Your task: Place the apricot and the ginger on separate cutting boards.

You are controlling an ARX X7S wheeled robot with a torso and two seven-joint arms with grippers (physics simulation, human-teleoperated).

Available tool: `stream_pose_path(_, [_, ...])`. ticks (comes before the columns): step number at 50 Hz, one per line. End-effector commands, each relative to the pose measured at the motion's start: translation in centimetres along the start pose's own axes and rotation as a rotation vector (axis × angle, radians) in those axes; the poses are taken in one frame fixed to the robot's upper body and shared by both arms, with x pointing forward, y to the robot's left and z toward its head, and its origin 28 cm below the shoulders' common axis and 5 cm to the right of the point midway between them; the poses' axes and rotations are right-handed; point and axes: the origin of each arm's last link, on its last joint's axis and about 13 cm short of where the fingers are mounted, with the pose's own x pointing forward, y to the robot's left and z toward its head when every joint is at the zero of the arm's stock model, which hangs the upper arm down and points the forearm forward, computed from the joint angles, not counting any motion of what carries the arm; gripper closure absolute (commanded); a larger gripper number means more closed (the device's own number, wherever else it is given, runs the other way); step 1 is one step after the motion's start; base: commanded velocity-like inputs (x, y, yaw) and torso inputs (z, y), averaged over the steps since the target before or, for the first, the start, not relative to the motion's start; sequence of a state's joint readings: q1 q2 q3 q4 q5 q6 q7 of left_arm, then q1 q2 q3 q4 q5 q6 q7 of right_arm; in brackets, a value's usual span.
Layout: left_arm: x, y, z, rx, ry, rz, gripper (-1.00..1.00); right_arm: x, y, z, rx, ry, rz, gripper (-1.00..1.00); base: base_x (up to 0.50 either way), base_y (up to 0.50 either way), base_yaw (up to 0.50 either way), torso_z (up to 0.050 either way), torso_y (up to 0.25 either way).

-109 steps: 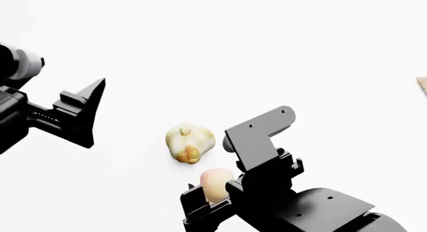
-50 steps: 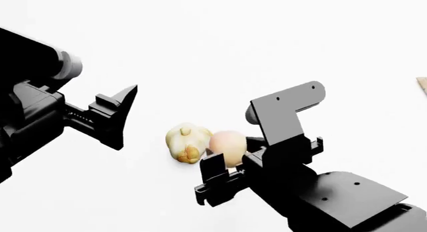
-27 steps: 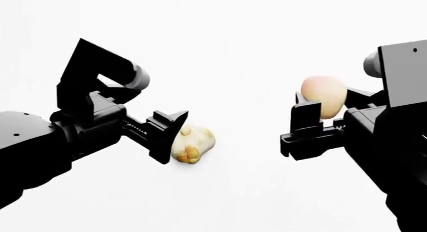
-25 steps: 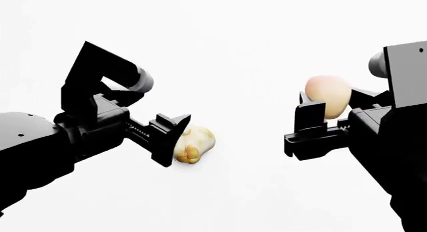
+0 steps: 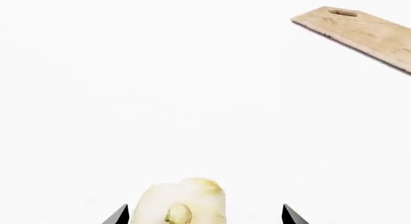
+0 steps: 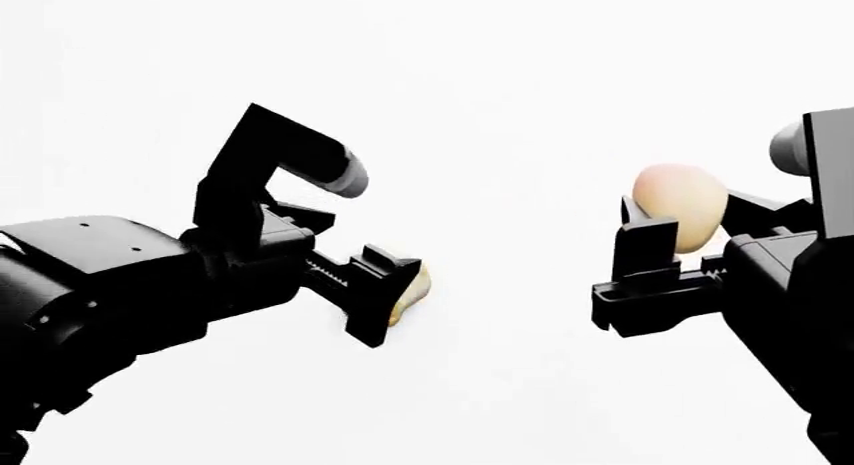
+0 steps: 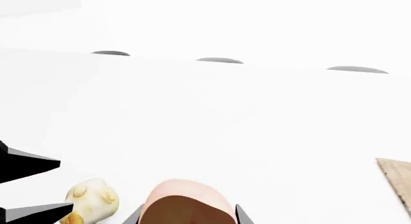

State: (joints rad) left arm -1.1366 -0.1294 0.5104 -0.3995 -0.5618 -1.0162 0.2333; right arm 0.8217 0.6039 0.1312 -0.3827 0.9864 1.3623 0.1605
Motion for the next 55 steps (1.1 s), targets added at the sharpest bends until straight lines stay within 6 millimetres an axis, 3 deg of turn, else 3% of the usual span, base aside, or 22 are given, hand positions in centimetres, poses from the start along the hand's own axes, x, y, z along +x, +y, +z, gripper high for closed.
stream_pose_path(1, [1.7, 0.9, -0.1, 0.002, 0.057, 0.07, -1.0, -0.1, -0.1, -0.4, 0.007, 0.001, 0.005, 1.0, 0.0, 0.0, 0.0, 0.0, 0.0])
stream_pose_path(15, [2.7, 1.3, 0.4, 0.063, 0.15, 0.07, -1.0, -0.2, 0.0, -0.4, 0.016, -0.014, 0.016, 1.0, 0.0, 0.0, 0.0, 0.0, 0.0])
stream_pose_path(31, [3.5, 1.5, -0.6, 0.083, 0.22, 0.061, -1.0, -0.5, -0.3, -0.5, 0.025, -0.028, 0.01, 1.0, 0.0, 0.0, 0.0, 0.0, 0.0])
stream_pose_path(32, [3.6, 1.5, -0.7, 0.083, 0.22, 0.061, 1.0, -0.5, -0.3, -0.5, 0.025, -0.028, 0.01, 1.0, 0.0, 0.0, 0.0, 0.0, 0.0])
stream_pose_path(45, [3.8, 0.7, -0.8, 0.107, 0.226, 0.014, 1.0, -0.6, -0.4, -0.8, 0.031, -0.027, 0.007, 1.0, 0.0, 0.0, 0.0, 0.0, 0.0])
stream_pose_path(55, [1.7, 1.6, 2.8, 0.085, 0.062, 0.108, 1.0, -0.5, -0.3, -0.1, 0.016, -0.042, 0.002, 1.0, 0.0, 0.0, 0.0, 0.0, 0.0])
